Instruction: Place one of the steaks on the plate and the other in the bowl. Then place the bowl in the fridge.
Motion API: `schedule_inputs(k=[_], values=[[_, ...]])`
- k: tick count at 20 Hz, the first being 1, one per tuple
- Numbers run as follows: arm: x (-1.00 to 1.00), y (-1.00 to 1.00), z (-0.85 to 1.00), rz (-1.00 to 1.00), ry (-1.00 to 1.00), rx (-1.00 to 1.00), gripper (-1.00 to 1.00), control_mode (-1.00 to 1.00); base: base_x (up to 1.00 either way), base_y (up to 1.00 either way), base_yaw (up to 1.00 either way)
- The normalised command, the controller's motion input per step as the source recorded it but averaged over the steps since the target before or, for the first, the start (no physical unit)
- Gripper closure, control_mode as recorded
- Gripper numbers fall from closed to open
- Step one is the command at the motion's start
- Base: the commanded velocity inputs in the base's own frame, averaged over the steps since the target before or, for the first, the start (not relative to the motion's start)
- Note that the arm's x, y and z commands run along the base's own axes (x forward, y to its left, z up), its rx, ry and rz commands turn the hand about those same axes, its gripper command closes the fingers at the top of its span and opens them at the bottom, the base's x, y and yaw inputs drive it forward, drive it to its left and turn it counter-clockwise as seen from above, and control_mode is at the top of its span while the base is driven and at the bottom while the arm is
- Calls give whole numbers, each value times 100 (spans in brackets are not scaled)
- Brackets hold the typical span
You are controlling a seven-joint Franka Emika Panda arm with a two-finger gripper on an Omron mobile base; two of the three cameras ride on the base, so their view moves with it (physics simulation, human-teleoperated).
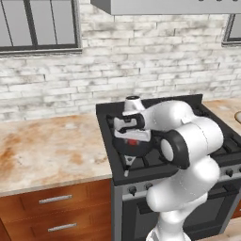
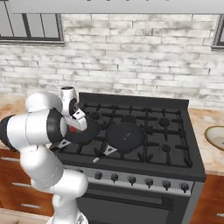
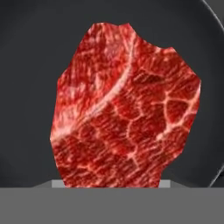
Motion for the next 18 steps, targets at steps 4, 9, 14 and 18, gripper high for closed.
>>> schedule_inputs(k=[4, 9, 14, 18], values=[[-88, -10, 100, 0, -5, 0, 100, -100, 0, 0, 0], [-100, -62, 94, 11, -7, 0, 100, -100, 0, 0, 0], [-100, -96, 63, 28, -18, 0, 100, -100, 0, 0, 0], [-100, -32, 23, 34, -18, 0, 100, -100, 0, 0, 0]])
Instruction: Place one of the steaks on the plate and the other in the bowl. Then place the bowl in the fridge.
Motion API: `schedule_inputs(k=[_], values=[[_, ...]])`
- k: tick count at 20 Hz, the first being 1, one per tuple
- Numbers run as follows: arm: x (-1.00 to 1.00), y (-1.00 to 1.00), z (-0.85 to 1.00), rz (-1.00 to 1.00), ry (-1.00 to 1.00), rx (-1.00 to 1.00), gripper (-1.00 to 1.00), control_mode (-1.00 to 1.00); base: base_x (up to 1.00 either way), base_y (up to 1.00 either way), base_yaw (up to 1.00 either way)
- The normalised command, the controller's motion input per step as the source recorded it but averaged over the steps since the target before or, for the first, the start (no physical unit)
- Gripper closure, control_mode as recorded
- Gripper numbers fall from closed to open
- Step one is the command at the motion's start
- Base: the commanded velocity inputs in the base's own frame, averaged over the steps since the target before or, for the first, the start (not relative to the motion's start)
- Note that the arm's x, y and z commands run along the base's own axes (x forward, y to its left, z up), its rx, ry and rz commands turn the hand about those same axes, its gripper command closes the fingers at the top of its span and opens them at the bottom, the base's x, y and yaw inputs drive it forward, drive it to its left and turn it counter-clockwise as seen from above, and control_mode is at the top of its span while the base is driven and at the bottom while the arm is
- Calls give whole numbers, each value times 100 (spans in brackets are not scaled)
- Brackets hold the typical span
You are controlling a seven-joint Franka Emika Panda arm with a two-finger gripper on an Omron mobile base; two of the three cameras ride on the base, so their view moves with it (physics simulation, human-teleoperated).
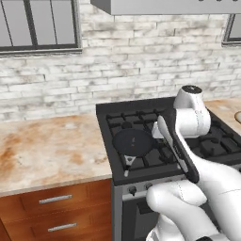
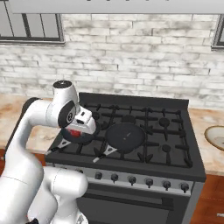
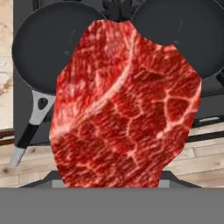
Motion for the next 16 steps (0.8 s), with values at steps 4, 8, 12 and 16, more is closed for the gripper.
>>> schedule_inputs(k=[4, 8, 12, 16], values=[[-79, -1, 0, 31, -5, 1, 100, -100, 0, 0, 0], [-16, 0, -4, 5, 9, 0, 100, -100, 0, 0, 0], [-2, 0, -5, 0, 14, -2, 100, -100, 0, 0, 0], [0, 0, 0, 0, 0, 0, 100, -100, 0, 0, 0]])
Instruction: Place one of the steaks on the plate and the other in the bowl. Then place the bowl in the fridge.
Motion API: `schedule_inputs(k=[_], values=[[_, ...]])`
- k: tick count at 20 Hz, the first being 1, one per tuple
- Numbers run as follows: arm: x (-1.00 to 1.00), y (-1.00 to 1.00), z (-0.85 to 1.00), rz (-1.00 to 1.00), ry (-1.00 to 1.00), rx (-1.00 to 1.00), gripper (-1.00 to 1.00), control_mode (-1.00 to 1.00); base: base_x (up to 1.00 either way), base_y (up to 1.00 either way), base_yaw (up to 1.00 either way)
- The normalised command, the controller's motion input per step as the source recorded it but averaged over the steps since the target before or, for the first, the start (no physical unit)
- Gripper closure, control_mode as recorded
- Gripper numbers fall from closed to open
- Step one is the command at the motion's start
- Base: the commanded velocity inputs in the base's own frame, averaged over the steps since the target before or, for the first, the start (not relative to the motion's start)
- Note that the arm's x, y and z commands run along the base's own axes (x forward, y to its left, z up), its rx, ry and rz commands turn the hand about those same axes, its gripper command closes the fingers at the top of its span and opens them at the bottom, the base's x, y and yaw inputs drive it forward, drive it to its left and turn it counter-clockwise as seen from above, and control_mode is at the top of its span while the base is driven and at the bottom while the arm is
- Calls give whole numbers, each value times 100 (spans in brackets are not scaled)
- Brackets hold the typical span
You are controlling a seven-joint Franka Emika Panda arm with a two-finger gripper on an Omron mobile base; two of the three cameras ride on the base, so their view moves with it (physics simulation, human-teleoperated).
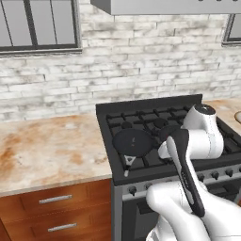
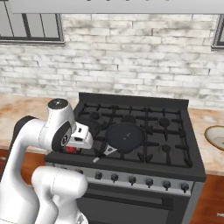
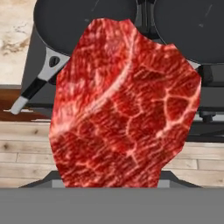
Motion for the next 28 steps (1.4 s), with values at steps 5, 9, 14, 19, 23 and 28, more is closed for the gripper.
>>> schedule_inputs(k=[5, 9, 14, 19, 23, 28], values=[[0, 0, 0, 0, 0, 0, 100, 100, -4, -17, 0], [0, 0, 0, 0, 0, 0, 100, 100, -6, -70, 0], [0, 0, 0, 0, 0, 0, 100, 100, -18, -100, 0], [0, 0, 0, 0, 0, 0, 100, 100, -18, -100, 0], [0, 0, 0, 0, 0, 0, 100, 100, 0, -100, 0], [0, 0, 0, 0, 0, 0, 100, 100, 11, -92, 0]])
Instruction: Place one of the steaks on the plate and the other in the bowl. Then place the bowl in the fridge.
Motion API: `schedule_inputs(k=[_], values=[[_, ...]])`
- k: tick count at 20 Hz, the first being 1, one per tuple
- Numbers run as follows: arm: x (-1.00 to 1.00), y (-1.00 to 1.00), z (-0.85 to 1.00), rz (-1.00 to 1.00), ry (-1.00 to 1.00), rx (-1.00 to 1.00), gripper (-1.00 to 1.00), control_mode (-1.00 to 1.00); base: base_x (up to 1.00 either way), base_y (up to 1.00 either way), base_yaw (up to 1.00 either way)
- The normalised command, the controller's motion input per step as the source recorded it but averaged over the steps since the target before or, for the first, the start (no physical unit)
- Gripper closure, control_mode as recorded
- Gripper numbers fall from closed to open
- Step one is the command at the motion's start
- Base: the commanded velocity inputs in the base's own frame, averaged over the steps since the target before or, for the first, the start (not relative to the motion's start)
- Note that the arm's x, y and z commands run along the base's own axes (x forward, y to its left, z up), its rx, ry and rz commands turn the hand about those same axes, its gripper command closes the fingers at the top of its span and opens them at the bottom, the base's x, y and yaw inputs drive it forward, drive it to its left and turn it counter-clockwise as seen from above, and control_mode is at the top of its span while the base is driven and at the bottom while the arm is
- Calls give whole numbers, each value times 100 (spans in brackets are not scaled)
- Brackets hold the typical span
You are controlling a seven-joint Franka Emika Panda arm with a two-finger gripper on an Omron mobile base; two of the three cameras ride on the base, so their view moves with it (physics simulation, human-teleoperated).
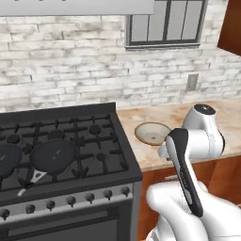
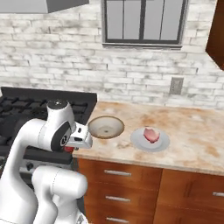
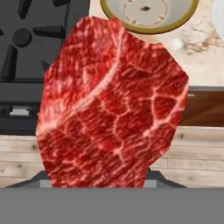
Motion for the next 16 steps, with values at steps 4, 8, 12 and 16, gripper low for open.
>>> schedule_inputs(k=[4, 8, 12, 16], values=[[0, 0, 0, 0, 0, 0, 100, 100, 27, -76, 0], [0, 0, 0, 0, 0, 0, 100, 100, 33, -6, 2], [0, 0, 0, 0, 0, 0, 100, 100, 41, 0, 3], [0, 0, 0, 0, 0, 0, 100, 100, 38, 0, 4]])
